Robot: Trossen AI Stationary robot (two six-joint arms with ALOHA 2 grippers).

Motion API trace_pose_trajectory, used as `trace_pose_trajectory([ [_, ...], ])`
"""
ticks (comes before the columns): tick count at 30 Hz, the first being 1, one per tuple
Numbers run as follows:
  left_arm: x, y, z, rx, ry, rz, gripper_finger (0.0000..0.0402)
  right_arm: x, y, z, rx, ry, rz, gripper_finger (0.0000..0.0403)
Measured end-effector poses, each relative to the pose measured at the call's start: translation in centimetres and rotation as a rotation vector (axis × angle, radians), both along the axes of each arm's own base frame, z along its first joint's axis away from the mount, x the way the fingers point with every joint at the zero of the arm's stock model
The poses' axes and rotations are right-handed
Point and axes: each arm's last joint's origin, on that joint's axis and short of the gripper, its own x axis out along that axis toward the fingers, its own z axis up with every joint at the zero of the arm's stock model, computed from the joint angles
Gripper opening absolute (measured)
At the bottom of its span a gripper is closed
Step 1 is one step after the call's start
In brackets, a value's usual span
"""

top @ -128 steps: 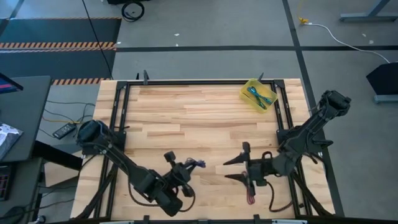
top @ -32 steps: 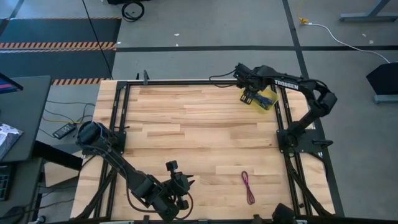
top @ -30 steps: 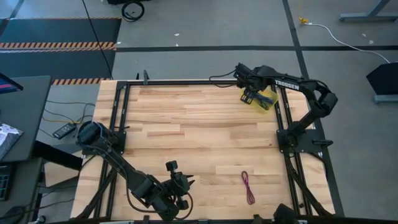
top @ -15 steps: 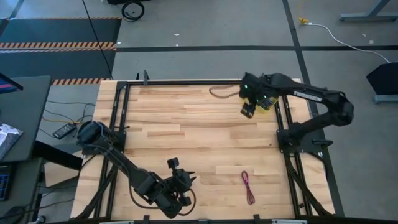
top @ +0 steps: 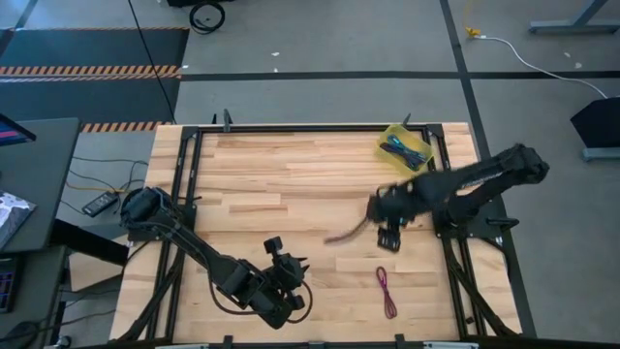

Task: Pick and place USB-C Cables
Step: Put the pink charger cable into the yellow container

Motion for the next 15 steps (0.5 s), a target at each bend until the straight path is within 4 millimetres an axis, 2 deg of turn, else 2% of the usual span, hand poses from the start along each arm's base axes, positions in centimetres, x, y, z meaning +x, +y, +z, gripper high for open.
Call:
trace_pose_trajectory([
  [7,0.7,1.1,0.0,0.055,0.027,-0.002,0.0089,0.4,6.3,-4.1,-0.078,0.151,-0.045,0.0233],
  [11,1.1,1.6,0.0,0.054,0.025,0.017,0.0089,0.5,8.3,-5.9,-0.095,0.189,-0.12,0.0233],
  [15,1.0,1.5,0.0,0.046,0.021,0.019,0.0089,1.1,10.2,-7.3,-0.05,0.155,-0.165,0.0233],
])
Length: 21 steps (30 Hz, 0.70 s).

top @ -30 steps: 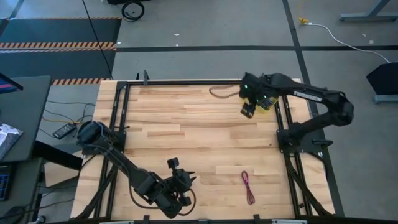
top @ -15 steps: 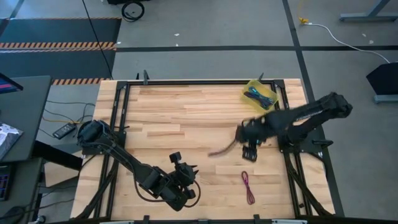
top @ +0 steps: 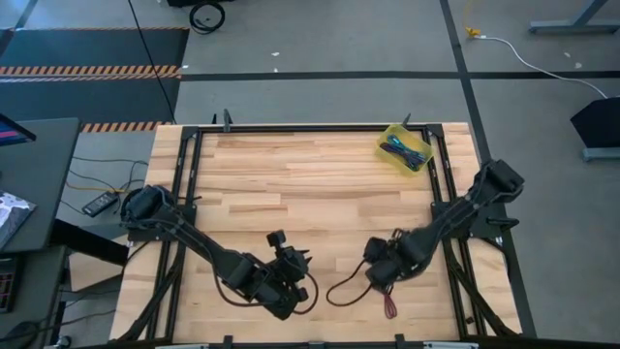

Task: Pick and place USB-C Cables
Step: Put the pink charger cable into the yellow container

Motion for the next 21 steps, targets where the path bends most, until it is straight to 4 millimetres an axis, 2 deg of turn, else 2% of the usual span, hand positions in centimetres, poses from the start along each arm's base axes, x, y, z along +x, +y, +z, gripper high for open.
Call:
trace_pose_trajectory([
  [4,-0.1,0.0,0.0,-0.001,0.003,0.002,0.0089,0.4,1.6,-1.8,0.055,0.038,-0.034,0.0233],
  [11,-0.1,0.0,-0.1,0.033,0.027,-0.021,0.0089,0.0,3.5,-4.6,0.055,0.145,-0.07,0.0233],
  [21,-0.1,0.0,-0.1,0.087,0.062,-0.06,0.0089,0.7,4.8,-5.1,0.135,0.069,-0.141,0.0233],
])
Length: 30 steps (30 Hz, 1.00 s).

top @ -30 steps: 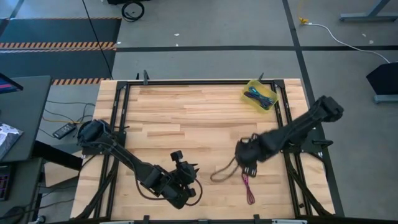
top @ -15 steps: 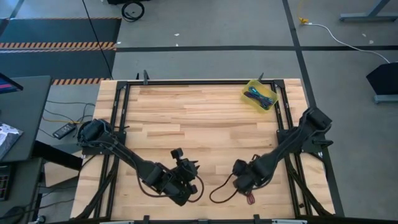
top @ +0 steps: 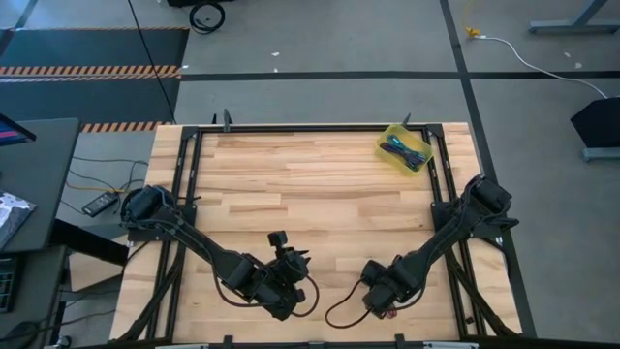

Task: Pick and place USB-C Cables
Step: Put the pink charger cable into the yellow container

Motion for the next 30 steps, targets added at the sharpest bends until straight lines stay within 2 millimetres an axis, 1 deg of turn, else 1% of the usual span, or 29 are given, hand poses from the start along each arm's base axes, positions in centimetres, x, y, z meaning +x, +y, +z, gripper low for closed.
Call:
trace_pose_trajectory([
  [5,0.0,0.0,0.0,0.033,0.021,-0.025,0.0089,0.0,0.1,-0.5,-0.018,0.011,-0.012,0.0233],
  [11,0.0,0.0,0.0,0.046,0.03,-0.034,0.0089,0.2,0.3,-1.7,-0.038,0.036,-0.017,0.0232],
  [16,0.0,0.0,0.0,0.048,0.031,-0.035,0.0089,0.1,0.5,-2.7,-0.047,0.084,0.04,0.0217],
  [18,0.0,0.0,0.0,0.048,0.031,-0.035,0.0089,0.1,0.4,-2.8,-0.058,0.084,0.072,0.0201],
  [21,0.0,0.0,0.0,0.047,0.03,-0.035,0.0089,-0.1,0.3,-2.6,-0.078,0.078,0.107,0.0157],
  [23,0.0,0.0,0.0,0.047,0.03,-0.034,0.0089,-0.1,0.2,-2.5,-0.086,0.077,0.141,0.0112],
  [26,0.0,0.0,0.0,0.045,0.029,-0.034,0.0089,-0.1,-0.3,-2.5,-0.101,0.092,0.208,0.0034],
  [27,0.0,0.0,0.0,0.045,0.029,-0.034,0.0089,0.0,-0.6,-2.5,-0.11,0.1,0.237,0.0022],
  [28,0.0,0.0,0.0,0.046,0.029,-0.034,0.0089,0.1,-1.1,-2.5,-0.134,0.116,0.256,0.0019],
  [30,0.0,0.0,0.0,0.047,0.031,-0.034,0.0089,0.3,-2.7,-2.5,-0.208,0.174,0.274,0.0026],
])
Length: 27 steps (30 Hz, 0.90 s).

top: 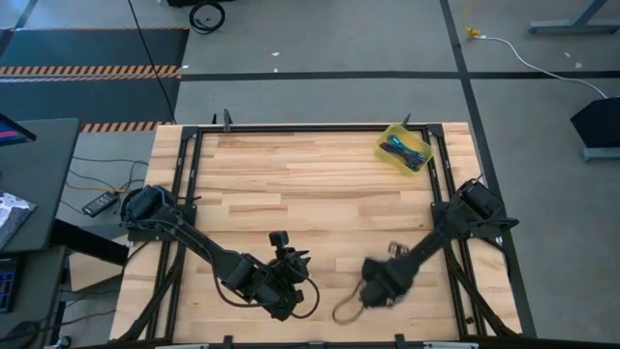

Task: Pick and place USB-C Cables
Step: Put the pink charger cable into the yellow container

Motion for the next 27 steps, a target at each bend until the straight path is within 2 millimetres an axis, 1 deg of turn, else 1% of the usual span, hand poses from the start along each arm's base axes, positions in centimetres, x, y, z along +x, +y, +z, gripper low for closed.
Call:
trace_pose_trajectory([
  [2,-0.2,-0.2,0.0,0.002,0.003,-0.006,0.0089,0.4,-1.9,0.1,-0.083,0.047,0.015,0.003],
  [5,-0.5,-0.5,-0.1,0.006,0.012,-0.013,0.0089,0.9,-5.0,0.5,-0.181,0.14,0.041,0.0019],
  [8,-0.8,-0.6,-0.2,0.002,0.021,-0.006,0.0089,1.6,-8.4,1.1,-0.273,0.207,0.058,0.0018],
  [11,-1.1,-0.7,-0.3,-0.006,0.03,0.008,0.0089,2.1,-12.0,2.1,-0.355,0.251,0.052,0.0018],
  [14,-1.4,-0.6,-0.4,-0.014,0.038,0.03,0.0089,2.1,-15.2,3.6,-0.415,0.258,0.028,0.0018],
  [18,-1.8,-0.6,-0.6,-0.02,0.048,0.048,0.0089,1.4,-19.1,6.5,-0.48,0.196,-0.024,0.0018],
  [23,-2.0,-0.7,-0.6,-0.023,0.054,0.059,0.0089,-0.7,-24.4,10.2,-0.493,0.096,-0.154,0.0018],
  [27,-2.2,-0.9,-0.7,-0.022,0.055,0.051,0.0089,-2.5,-28.5,11.9,-0.484,0.029,-0.227,0.0018],
])
